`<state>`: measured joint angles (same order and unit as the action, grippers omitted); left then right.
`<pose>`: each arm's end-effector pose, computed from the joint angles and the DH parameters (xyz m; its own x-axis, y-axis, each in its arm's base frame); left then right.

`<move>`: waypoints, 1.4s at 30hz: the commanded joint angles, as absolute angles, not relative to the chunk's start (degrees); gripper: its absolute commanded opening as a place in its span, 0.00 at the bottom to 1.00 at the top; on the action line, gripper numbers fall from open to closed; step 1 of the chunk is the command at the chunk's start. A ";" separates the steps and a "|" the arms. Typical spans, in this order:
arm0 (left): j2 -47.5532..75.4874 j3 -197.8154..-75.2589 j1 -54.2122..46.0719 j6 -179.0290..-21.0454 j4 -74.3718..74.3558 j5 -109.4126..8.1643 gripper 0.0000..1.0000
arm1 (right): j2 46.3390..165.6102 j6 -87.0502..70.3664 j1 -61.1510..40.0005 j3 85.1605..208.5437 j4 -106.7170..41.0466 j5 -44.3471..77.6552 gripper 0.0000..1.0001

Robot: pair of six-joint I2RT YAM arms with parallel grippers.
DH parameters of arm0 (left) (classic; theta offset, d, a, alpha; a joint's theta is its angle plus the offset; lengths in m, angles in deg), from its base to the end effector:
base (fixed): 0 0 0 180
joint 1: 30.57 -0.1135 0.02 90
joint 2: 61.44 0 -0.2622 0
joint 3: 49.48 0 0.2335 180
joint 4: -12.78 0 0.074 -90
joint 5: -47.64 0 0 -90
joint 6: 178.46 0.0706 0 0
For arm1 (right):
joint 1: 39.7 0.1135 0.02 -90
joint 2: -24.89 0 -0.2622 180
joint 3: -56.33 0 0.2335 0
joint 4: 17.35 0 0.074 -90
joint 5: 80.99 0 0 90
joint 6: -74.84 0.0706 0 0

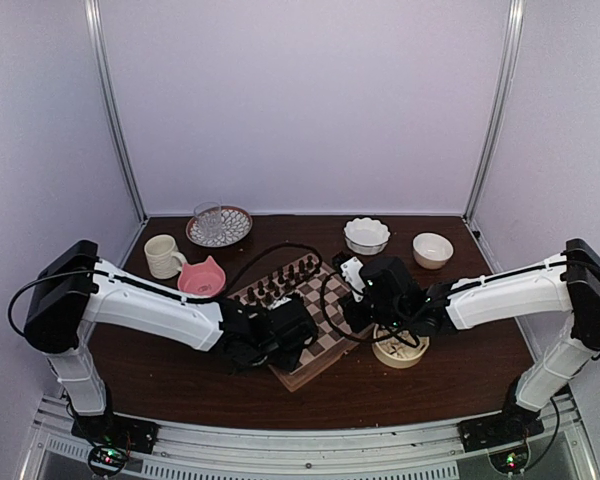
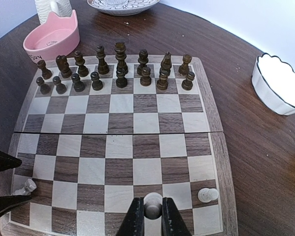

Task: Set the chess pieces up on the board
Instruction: Pick up the bishop at f2, then place the bishop on f1.

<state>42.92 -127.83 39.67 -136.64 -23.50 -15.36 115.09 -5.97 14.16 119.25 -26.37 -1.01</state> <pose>0.1514 -0.3266 0.1439 -0.7713 0.1830 -0.6096 0.2885 0.9543 -0.0785 0.2129 0.2707 0.1837 -0.4585 -0.3611 -0.8120 -0.6477 0.7615 0.0270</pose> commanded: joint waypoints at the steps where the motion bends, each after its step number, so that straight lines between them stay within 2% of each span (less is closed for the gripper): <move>1: 44.57 -129.66 40.00 -138.03 -24.00 -15.74 0.44 | 113.23 -5.90 13.82 118.68 -25.42 -2.39 0.06; 8: 45.93 -130.39 40.08 -138.70 -24.65 -16.71 0.39 | 113.07 -5.98 13.84 118.57 -25.43 -2.50 0.06; 14: 45.80 -130.98 40.18 -138.51 -25.97 -15.28 0.22 | 112.96 -5.90 13.83 118.51 -25.35 -2.51 0.06; 20: 45.21 -131.05 40.18 -137.54 -26.09 -14.56 0.16 | 112.70 -5.93 13.89 118.50 -25.46 -2.22 0.06; 23: 44.70 -131.27 40.18 -134.47 -24.84 -15.02 0.09 | 112.63 -5.82 13.82 118.95 -26.43 -1.60 0.06; 33: 41.03 -129.73 39.98 -129.10 -22.16 -12.67 0.09 | 111.20 -5.14 13.83 118.73 -28.40 -1.74 0.06; 42: 37.60 -125.13 38.34 -126.33 -14.35 -18.45 0.04 | 108.50 -5.13 13.90 116.57 -30.44 -1.98 0.06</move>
